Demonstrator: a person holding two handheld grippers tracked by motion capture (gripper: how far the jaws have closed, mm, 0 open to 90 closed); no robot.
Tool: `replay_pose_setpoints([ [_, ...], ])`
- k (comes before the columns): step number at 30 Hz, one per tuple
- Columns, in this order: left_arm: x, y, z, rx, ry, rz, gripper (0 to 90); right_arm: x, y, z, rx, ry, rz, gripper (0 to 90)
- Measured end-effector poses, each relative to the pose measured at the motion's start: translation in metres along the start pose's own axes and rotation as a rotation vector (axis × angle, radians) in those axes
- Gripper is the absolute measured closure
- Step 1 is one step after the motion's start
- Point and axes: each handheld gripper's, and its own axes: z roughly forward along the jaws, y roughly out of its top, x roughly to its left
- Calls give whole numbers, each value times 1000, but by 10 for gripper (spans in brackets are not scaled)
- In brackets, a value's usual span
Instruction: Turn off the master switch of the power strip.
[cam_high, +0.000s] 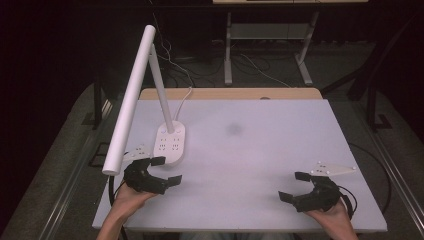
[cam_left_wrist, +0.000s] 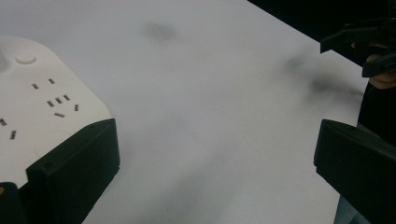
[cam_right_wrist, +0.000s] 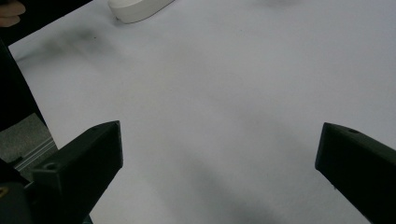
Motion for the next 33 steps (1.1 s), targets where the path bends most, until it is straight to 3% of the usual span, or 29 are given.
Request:
replay_pose_setpoints([
  [15,13,9,-1,8,16,-24,0,0,-1,1,6,-3,-3,1],
  [33,33,27,-7,26,57,-23,0,-1,-1,2,13,-7,-6,1],
])
